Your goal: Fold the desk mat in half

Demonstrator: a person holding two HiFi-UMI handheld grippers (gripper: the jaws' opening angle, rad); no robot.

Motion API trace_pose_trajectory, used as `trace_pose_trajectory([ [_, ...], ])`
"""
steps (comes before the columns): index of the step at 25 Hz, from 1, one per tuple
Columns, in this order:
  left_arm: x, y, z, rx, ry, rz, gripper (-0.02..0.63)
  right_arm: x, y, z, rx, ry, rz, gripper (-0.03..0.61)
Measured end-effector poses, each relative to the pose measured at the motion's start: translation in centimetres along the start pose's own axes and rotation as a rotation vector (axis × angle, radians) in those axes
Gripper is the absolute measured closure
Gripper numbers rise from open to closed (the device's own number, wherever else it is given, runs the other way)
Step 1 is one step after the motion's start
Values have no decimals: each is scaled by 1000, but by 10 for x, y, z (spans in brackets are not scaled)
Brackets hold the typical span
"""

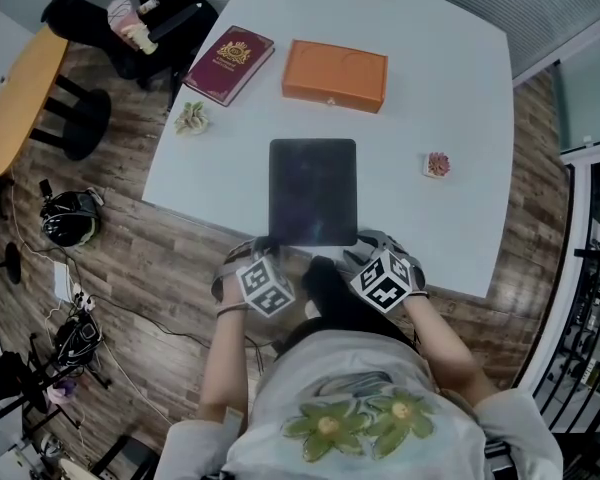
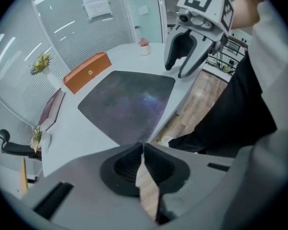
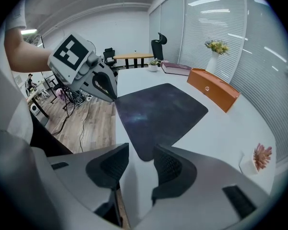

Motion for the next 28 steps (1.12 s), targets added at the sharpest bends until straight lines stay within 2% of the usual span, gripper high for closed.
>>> trace_pose_trajectory([
  [3,-4,-6,1,18,-66,-36,597,-1,3,-1,-13,-32,-8,405],
  [9,-12,-19,6,59,-142,-91,601,-3,11,-1,-37,-87,-29,405],
  [15,-23,-33,12,114,-228,-112,601,-4,19,-4,-62,-141,-58,405],
  [20,-32,-43,17,144,-261,-116,602,-5,20,-5,-75,-181,-89,407],
  [21,-34,-44,18,147,-264,-116,601,-5,20,-4,-75,-191,-99,413],
  [23,-36,-44,20,150,-261,-116,602,-4,20,-4,-75,-212,-124,483],
  [28,-38,-43,21,142,-252,-116,601,-5,15,-3,-72,-219,-120,542],
])
Point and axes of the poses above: the fingertips, and each gripper's own axes: y forward along the fingers, x to its right, z out of its top, the point moved 3 cm from there along -y, backward along the fingers, and after that the axes turned 9 degrees about -x, right-handed, at the moved point
